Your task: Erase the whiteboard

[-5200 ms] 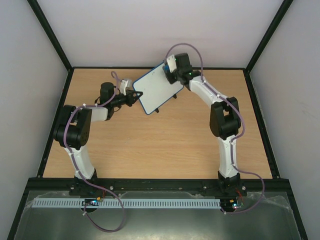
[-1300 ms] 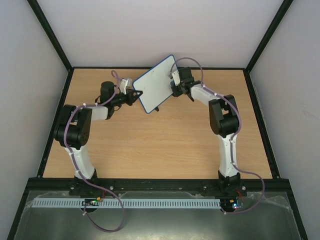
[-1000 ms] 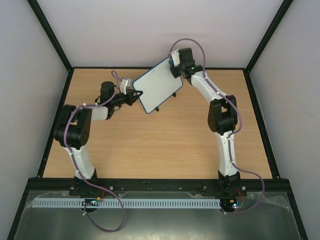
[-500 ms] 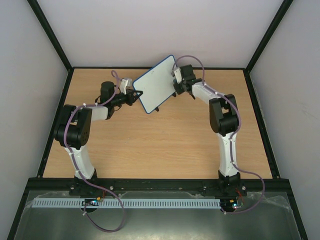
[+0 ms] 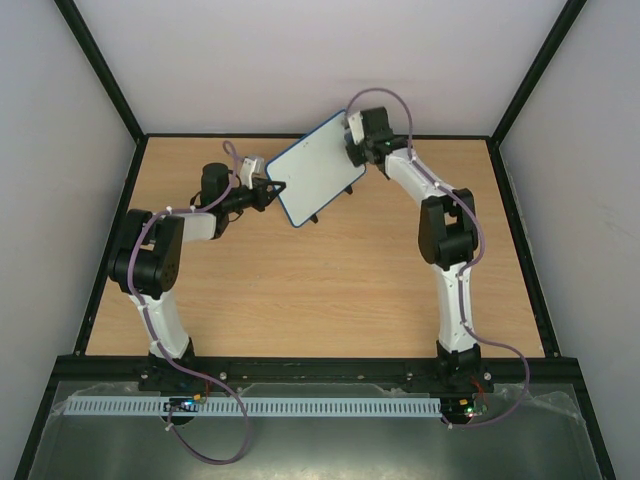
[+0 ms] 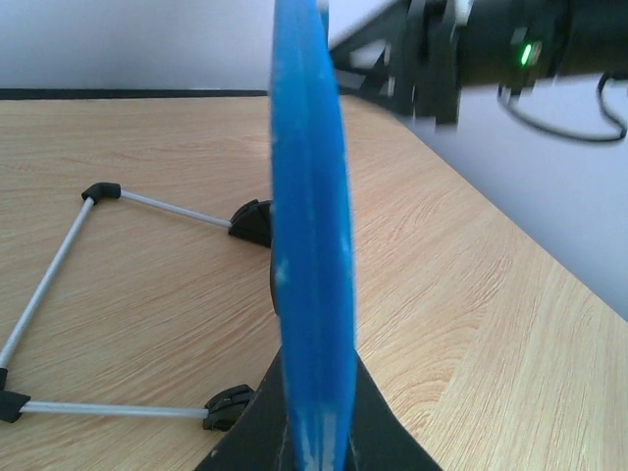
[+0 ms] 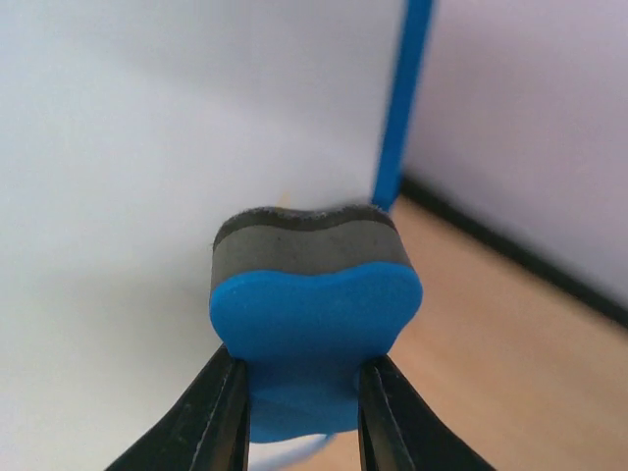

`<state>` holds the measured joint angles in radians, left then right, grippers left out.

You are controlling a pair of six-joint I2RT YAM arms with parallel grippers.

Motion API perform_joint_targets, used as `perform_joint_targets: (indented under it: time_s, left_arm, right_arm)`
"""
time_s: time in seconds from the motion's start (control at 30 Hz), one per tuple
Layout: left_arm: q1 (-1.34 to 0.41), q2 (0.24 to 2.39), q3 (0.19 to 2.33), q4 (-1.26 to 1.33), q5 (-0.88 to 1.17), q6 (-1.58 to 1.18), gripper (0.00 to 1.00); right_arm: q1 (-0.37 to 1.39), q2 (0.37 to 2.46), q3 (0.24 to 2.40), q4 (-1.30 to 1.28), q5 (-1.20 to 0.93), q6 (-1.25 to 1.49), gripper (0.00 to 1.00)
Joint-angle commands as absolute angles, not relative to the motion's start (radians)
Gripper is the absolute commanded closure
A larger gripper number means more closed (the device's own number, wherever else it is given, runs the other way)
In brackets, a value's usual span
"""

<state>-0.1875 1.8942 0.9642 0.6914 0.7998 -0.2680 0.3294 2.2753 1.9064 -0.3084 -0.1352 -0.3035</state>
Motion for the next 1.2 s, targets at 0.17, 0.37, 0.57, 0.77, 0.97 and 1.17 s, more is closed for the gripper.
perform_joint_targets:
  time_s: [0.17,0.37,0.57,0.77,0.97,1.17]
  left_arm:
    - [-0.235,1.948,0.925,0.52,0.953,-0.255,0.97]
    - [-0.235,1.948,0.927,0.517,0.954,-0.255,0.97]
    - [-0.235,1.947,0.931,0.515,0.957,-0.255,0.97]
    - [-0.235,1.947,0.931,0.512,0.957,-0.254,0.97]
    - [-0.236,1.946,0.931,0.513,0.957,-0.255,0.97]
    - [-0.236,1.947,0.932,0.512,0.957,-0.254,0.97]
  right_arm:
    - [0.341,2.336,2.201,-0.355,-0.2,-0.306,0.98]
    - [0.338,2.276,1.951,-0.28,-0.218,-0.293,0.98]
    - [0.334,2.236,1.72,-0.182,-0.2,-0.304,0.98]
    - [0.315,2.269,1.885,-0.242,-0.15,-0.347,0.98]
    - [0.313,2.314,2.096,-0.329,-0.163,-0.351,0.98]
    - [0.313,2.304,2.033,-0.329,-0.196,-0.333,0.98]
